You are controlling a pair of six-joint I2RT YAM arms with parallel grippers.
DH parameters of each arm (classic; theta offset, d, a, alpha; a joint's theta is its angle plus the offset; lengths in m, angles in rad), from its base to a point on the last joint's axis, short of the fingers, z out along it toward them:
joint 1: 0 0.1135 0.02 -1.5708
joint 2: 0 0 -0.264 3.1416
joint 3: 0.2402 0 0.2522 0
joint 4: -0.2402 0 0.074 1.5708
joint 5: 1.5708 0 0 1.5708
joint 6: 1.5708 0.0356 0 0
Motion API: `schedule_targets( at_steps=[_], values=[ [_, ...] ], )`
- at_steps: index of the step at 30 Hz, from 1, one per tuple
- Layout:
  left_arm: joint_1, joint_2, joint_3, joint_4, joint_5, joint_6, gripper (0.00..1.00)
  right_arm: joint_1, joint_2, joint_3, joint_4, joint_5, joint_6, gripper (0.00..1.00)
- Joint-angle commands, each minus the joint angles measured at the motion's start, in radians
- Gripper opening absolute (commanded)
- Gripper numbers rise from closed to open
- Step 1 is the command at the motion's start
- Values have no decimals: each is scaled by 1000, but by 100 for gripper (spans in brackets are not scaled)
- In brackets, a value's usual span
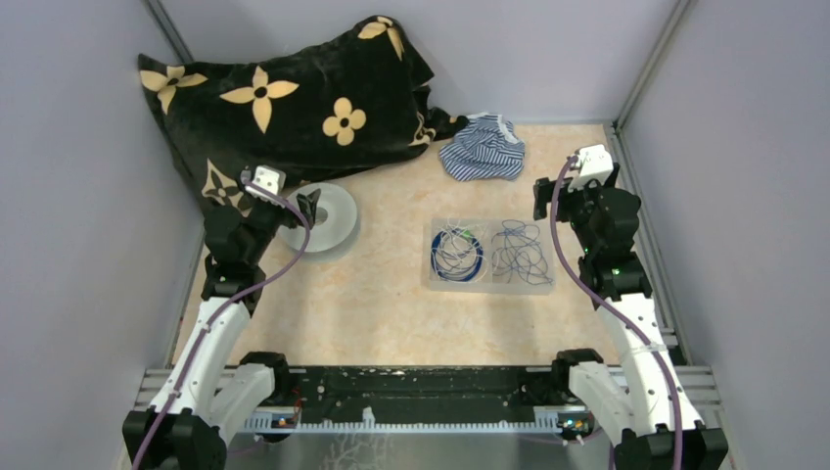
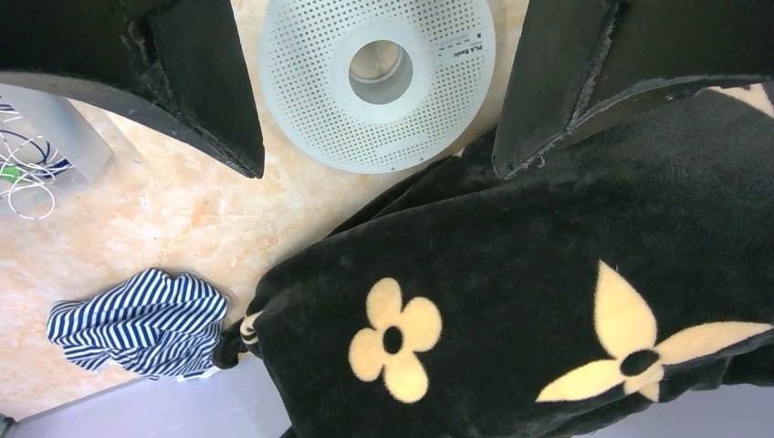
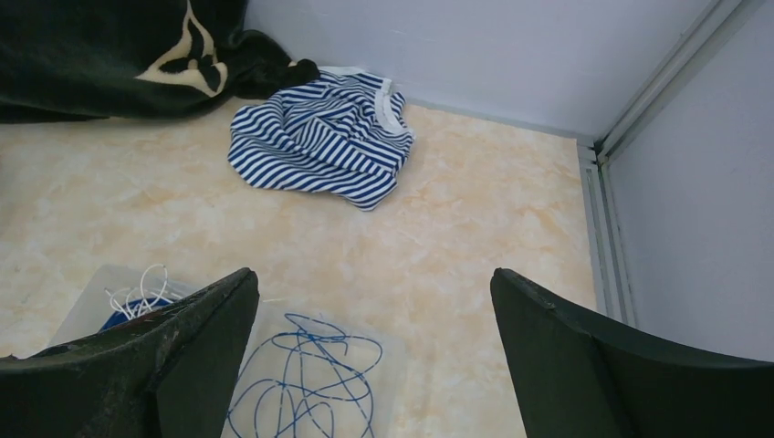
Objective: Wrap the cables
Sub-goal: Move the cable reel to the center of the board.
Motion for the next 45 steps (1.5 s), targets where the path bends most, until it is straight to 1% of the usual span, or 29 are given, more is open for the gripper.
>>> schedule_targets(
  at_steps=[1,7,12,15,17,21,26,29,34,37,45],
  values=[
    [7,-7,36,-9,36,13,100,-7,-11,12,38,-4,-17,99],
    [7,-4,43,-21,56,17,100,-8,-11,11,39,2,-18,99],
    [6,-2,47,-29,46,13,100,-8,-12,11,40,0,-21,99],
    [6,5,57,-35,5,11,100,-7,-12,14,39,7,-20,99],
    [6,5,60,-42,3,23,100,-6,-16,12,40,8,-21,99],
    [7,38,97,-135,94,152,100,-7,-11,18,28,13,-43,99],
    [7,86,159,-319,124,275,100,-6,1,11,32,-5,-62,99],
    [7,133,201,-433,166,343,99,-6,5,6,33,-23,-69,99],
    [6,247,272,-569,219,366,98,-6,11,2,30,-44,-77,99],
    [5,322,310,-608,220,360,98,-6,15,3,30,-44,-80,99],
    [3,527,393,-647,211,329,98,-7,21,-2,32,-43,-87,99]
  ],
)
